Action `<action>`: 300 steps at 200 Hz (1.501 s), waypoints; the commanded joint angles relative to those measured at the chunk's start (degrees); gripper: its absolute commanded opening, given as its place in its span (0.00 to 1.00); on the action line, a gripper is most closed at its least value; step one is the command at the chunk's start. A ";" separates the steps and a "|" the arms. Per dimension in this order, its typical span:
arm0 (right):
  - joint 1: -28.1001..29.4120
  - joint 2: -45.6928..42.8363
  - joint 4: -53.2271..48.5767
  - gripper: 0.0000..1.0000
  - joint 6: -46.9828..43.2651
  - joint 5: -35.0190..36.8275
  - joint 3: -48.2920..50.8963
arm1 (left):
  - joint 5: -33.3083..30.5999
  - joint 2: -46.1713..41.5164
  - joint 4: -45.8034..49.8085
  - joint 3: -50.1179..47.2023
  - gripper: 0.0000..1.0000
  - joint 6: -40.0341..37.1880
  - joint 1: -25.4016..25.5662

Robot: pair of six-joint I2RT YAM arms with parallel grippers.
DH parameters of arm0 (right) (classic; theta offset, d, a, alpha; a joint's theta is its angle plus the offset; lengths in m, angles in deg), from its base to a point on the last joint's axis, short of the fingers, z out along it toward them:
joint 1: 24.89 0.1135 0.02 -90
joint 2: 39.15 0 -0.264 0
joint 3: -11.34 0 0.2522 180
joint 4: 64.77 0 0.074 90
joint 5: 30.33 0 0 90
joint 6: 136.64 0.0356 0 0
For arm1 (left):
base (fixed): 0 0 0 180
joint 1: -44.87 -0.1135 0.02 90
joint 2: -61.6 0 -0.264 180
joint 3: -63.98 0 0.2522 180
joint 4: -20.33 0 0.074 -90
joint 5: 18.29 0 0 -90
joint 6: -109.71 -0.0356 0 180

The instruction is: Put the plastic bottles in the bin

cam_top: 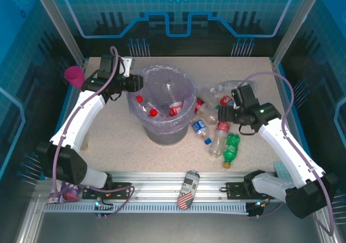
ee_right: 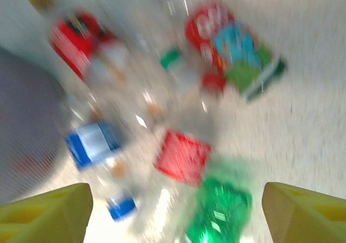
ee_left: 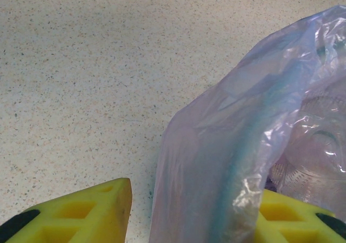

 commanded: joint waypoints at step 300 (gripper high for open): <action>-8.48 -3.27 9.95 0.60 6.87 -1.51 26.86 | -3.72 5.36 5.42 -3.17 0.48 -1.44 0.74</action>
